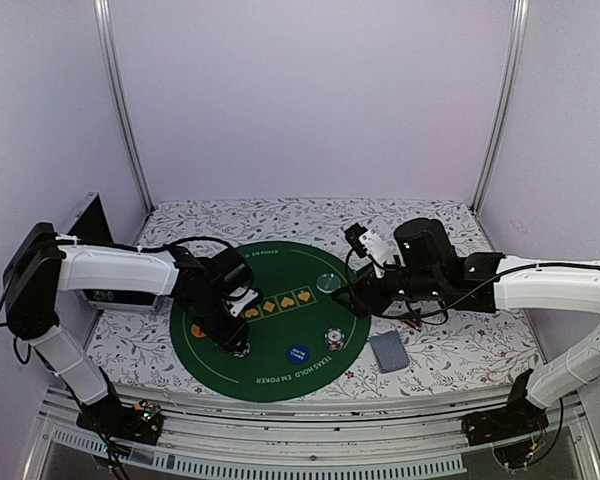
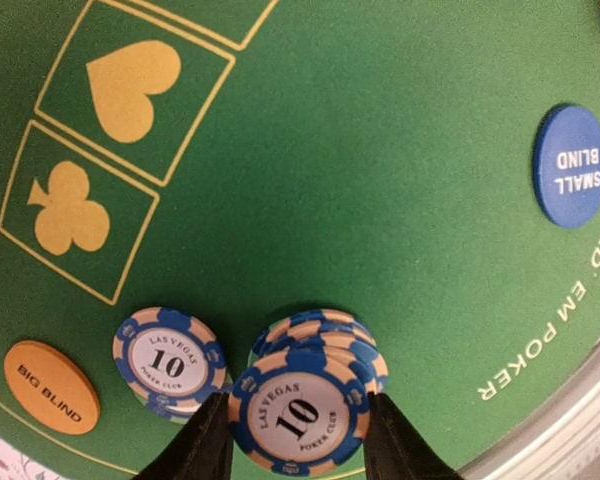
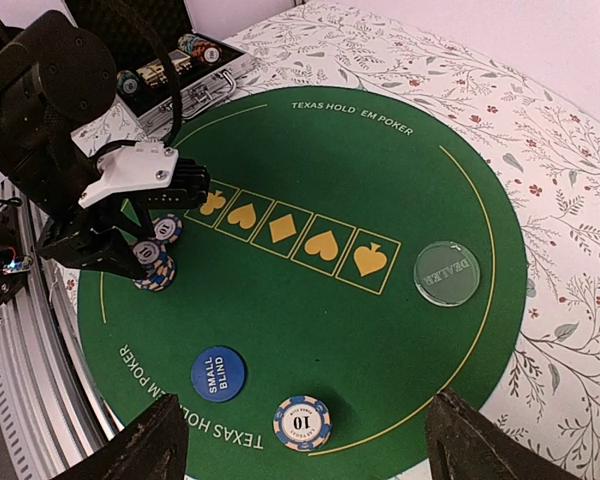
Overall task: Distribute texas hold em gaming equipment
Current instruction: Adjust the poker chips pile in the big blind area, then move the poker chips pile to the big blind area, then move the big blind button to the big blind area.
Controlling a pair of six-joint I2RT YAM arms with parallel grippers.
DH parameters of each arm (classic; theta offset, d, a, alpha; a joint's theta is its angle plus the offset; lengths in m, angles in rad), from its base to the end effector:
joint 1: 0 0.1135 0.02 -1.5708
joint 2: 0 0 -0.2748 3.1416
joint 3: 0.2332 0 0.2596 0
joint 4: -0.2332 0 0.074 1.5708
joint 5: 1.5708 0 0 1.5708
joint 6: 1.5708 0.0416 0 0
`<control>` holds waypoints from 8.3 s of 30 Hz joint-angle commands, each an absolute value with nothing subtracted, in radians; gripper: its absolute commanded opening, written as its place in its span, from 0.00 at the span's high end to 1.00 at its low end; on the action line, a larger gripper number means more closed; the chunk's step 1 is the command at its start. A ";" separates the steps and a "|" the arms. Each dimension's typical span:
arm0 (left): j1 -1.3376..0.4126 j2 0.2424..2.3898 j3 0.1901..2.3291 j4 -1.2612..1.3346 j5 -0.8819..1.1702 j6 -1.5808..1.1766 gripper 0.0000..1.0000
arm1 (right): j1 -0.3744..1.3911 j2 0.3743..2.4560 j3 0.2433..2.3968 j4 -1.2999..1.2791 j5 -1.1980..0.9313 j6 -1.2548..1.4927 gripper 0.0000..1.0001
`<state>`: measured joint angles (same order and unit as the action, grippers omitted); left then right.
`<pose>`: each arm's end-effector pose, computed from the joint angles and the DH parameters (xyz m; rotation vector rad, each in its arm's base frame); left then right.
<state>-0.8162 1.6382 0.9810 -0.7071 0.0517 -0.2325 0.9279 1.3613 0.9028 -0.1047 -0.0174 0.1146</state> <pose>0.2031 -0.2192 0.1678 0.8653 2.8522 -0.2213 0.1874 0.2515 0.2626 -0.8799 2.0166 0.6206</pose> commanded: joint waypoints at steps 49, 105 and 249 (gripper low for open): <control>-0.854 1.716 1.014 -0.732 0.071 -0.169 0.39 | 0.916 1.330 0.910 -0.126 -0.017 0.087 0.15; -0.639 1.617 1.183 -0.787 0.086 -0.090 0.41 | 0.909 1.194 0.899 -0.186 0.022 0.082 0.14; -0.340 1.702 1.392 -0.780 0.011 -0.076 0.66 | 0.840 1.051 0.875 -0.112 0.078 -0.006 0.06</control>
